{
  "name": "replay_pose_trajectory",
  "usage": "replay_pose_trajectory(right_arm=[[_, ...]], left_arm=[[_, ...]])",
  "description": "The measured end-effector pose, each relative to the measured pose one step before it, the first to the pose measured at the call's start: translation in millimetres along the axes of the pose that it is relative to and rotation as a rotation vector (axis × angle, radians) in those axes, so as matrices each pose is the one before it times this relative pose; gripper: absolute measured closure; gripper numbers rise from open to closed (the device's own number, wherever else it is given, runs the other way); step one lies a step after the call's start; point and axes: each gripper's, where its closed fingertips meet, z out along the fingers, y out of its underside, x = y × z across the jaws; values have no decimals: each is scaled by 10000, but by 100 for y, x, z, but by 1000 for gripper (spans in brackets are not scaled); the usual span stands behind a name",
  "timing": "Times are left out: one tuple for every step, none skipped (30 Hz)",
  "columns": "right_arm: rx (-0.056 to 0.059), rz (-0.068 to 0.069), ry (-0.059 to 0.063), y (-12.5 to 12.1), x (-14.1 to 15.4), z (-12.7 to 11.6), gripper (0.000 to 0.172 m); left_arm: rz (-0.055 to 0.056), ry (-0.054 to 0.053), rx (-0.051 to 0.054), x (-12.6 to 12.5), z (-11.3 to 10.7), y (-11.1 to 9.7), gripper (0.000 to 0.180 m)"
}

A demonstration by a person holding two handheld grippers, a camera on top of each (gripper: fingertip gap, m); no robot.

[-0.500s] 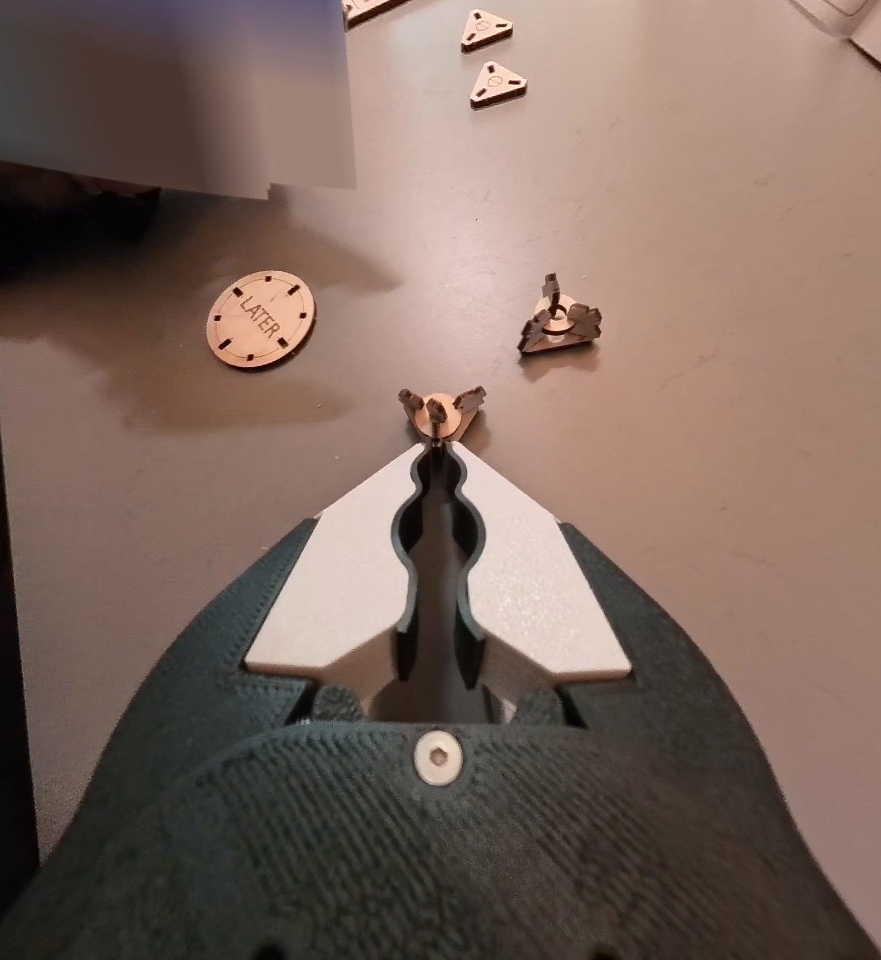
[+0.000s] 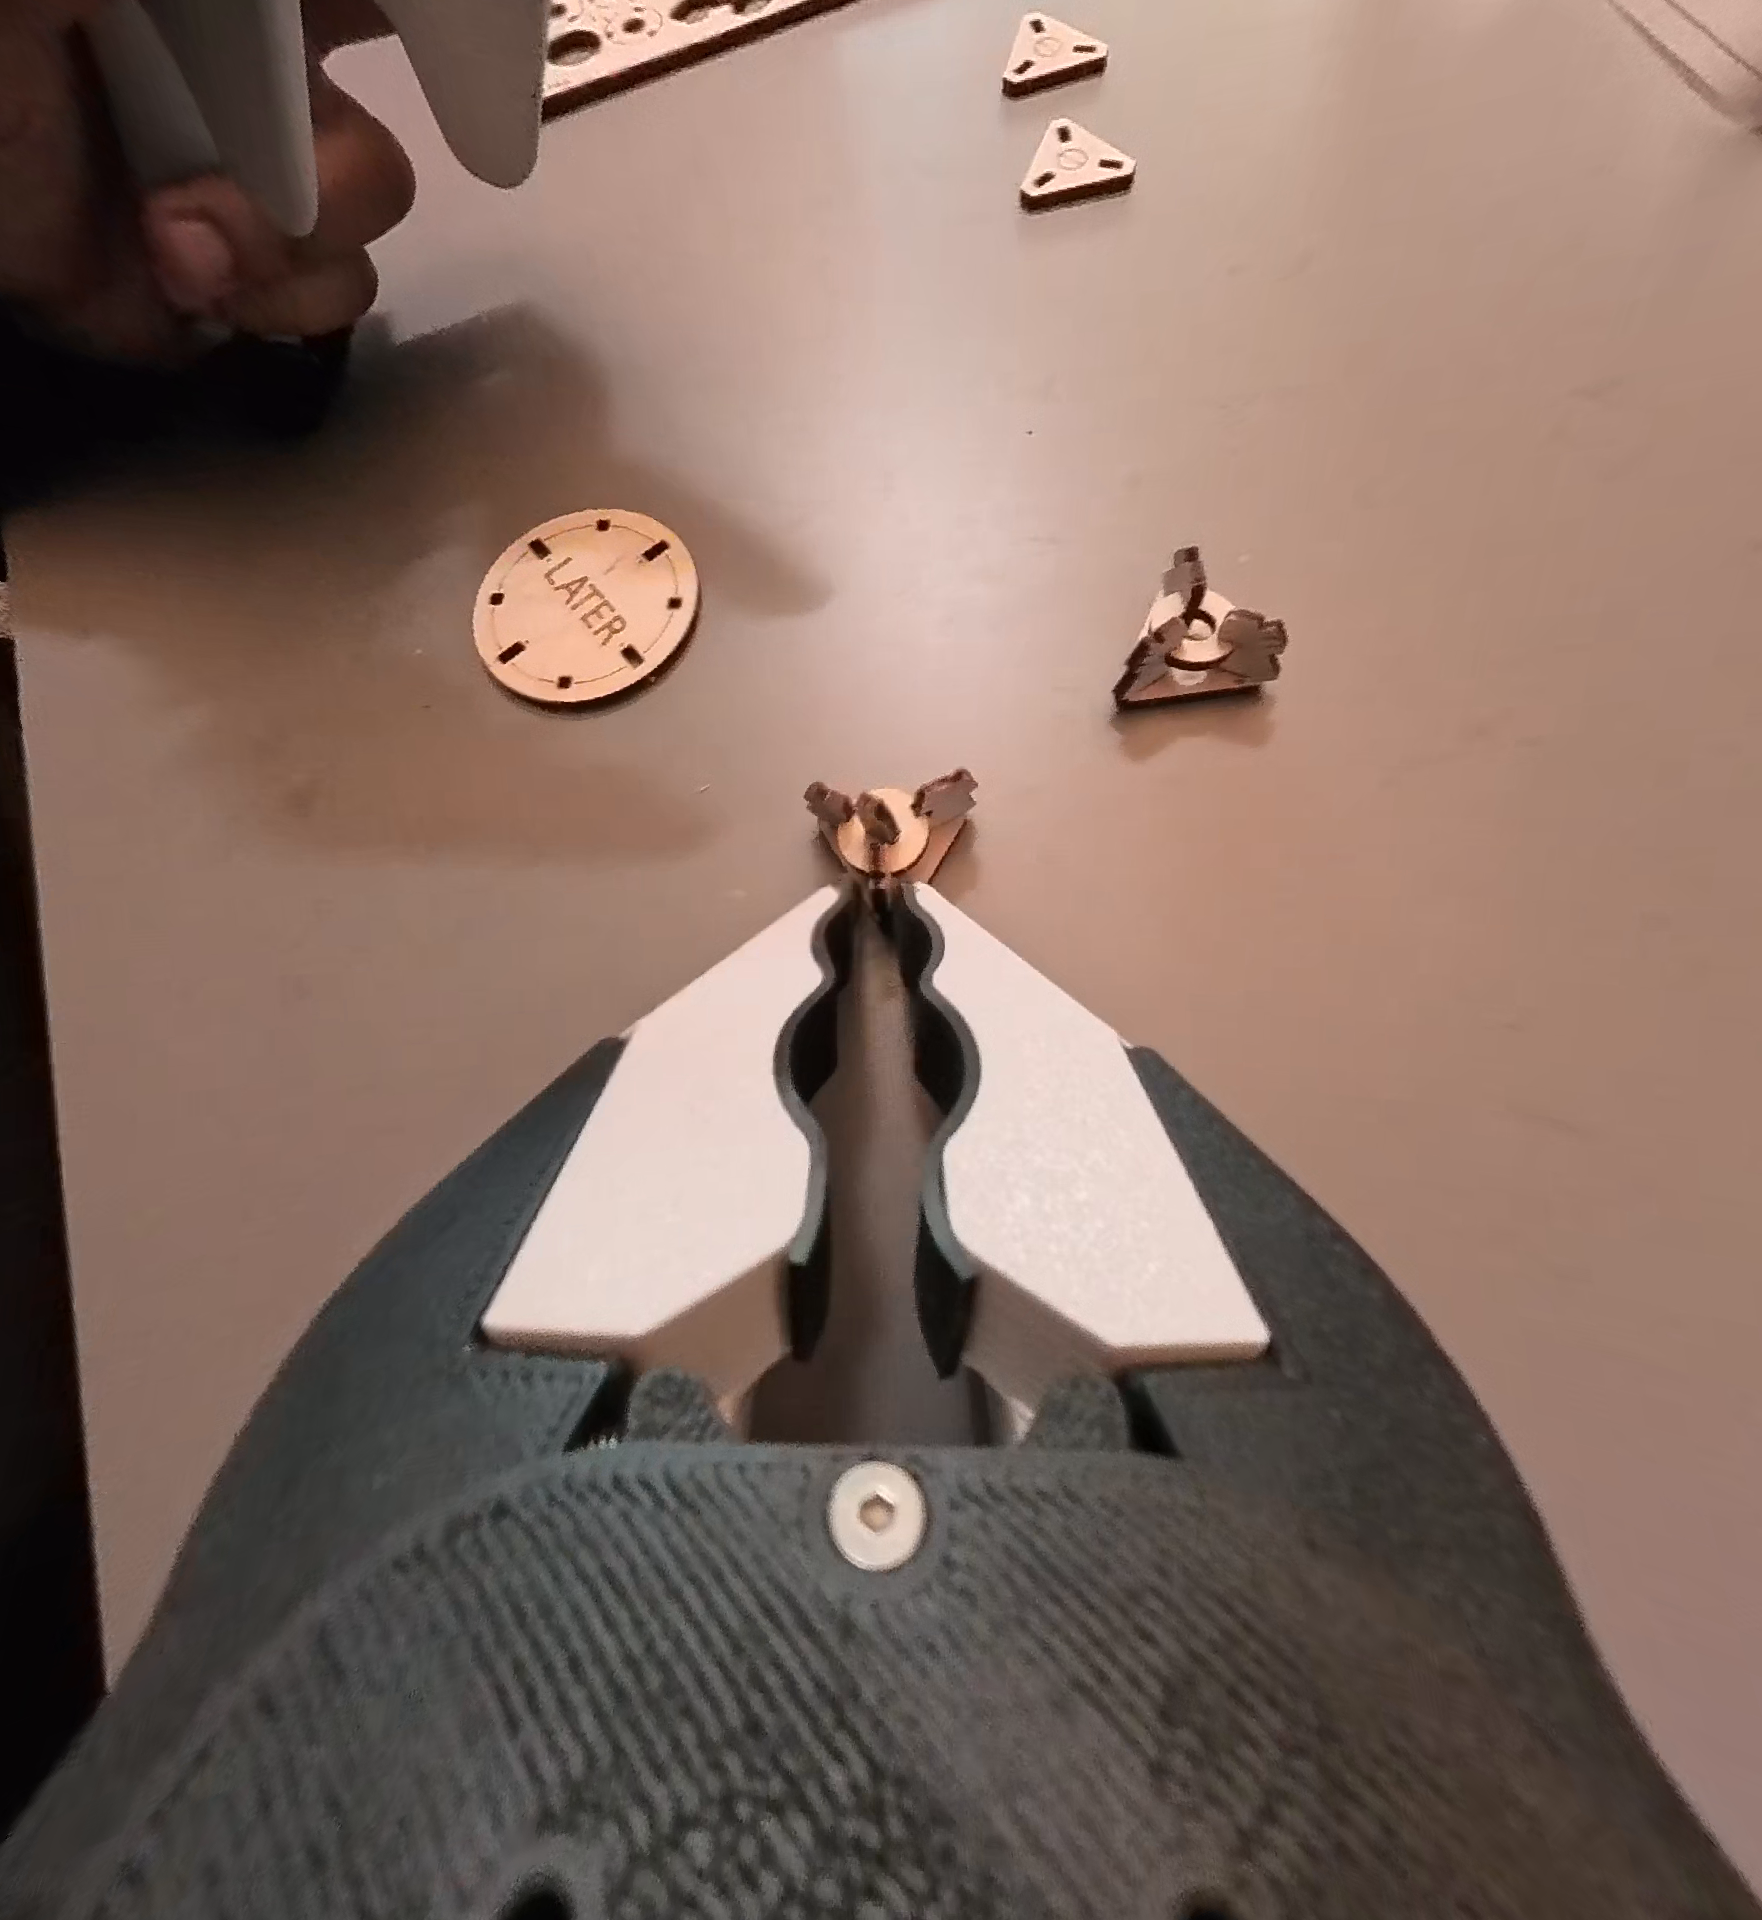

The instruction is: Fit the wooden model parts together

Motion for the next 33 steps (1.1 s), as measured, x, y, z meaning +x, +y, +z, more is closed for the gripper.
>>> replay_pose_trajectory(right_arm=[[6,0,-4,-2,-75,-9,163],[6,4,47,3,3,-17,159],[25,-15,65,-16,23,-26,156],[63,-44,41,-77,-41,-62,155],[95,-60,24,-113,-73,-98,154],[109,-50,22,-131,-71,-111,154],[105,-24,15,-123,-69,-108,154],[91,3,-2,-101,-61,-97,154],[79,20,-8,-84,-61,-92,154],[72,24,7,-78,-24,-96,154],[70,13,14,-78,-16,-76,154],[62,-1,12,-60,-19,-76,154],[46,-4,12,-53,-7,-49,154],[21,-2,16,-26,4,-22,154],[-5,1,9,2,11,5,154],[-22,1,0,30,-1,21,154],[-25,-4,2,28,3,27,154],[-19,-10,5,27,-6,22,154],[-9,-10,5,9,-7,1,154],[-1,-5,0,-3,-7,7,154],[4,2,-4,0,-6,-5,154],[12,4,-4,-14,3,-14,154],[18,2,-2,-24,-3,-23,154],[17,0,-1,-15,-1,-18,154],[9,3,-1,-15,-3,-8,155],[-4,9,-1,6,12,11,154],[-18,15,-1,28,8,16,154],[-27,20,4,27,30,26,154],[-32,24,10,41,36,29,154],[-39,30,15,47,47,46,154],[-49,40,19,61,66,53,154],[-54,43,25,69,72,64,154],[-52,38,27,64,79,51,153]], left_arm=[[76,0,17,101,-29,-16,137],[78,-11,19,81,-19,-24,137],[83,-4,14,91,-31,-16,137],[86,-11,8,85,-8,-9,137],[90,-9,0,92,-8,3,137],[93,-19,-10,97,-5,11,137],[92,-55,-63,69,-5,87,136],[109,-100,-255,50,29,338,135],[140,-138,-517,62,92,709,132],[189,-106,-749,196,156,1011,128],[180,20,-806,465,220,1084,125],[183,137,-748,682,244,945,121],[251,160,-673,759,290,824,117],[331,93,-664,647,299,815,114],[373,-92,-635,346,315,802,110],[404,-279,-573,13,313,766,106],[368,-350,-442,-157,288,639,104],[303,-292,-313,-132,269,475,104],[202,-130,-182,30,252,316,104],[86,45,-127,196,218,236,104],[3,83,-128,177,217,242,104],[-5,30,-129,47,196,244,104],[29,-20,-10,-40,96,66,103],[-6,3,18,-24,3,-2,103],[-12,10,15,-10,-7,-4,103],[1,-8,6,-28,3,7,103],[33,-19,-5,-22,1,18,103],[26,-24,-8,-45,6,14,104],[10,-23,-1,-48,-5,6,104],[1,-21,9,-60,-1,-6,105],[-6,-3,23,-47,0,-17,107],[-7,0,22,-63,-3,-15,108],[-18,-5,23,-71,-14,-18,110]])
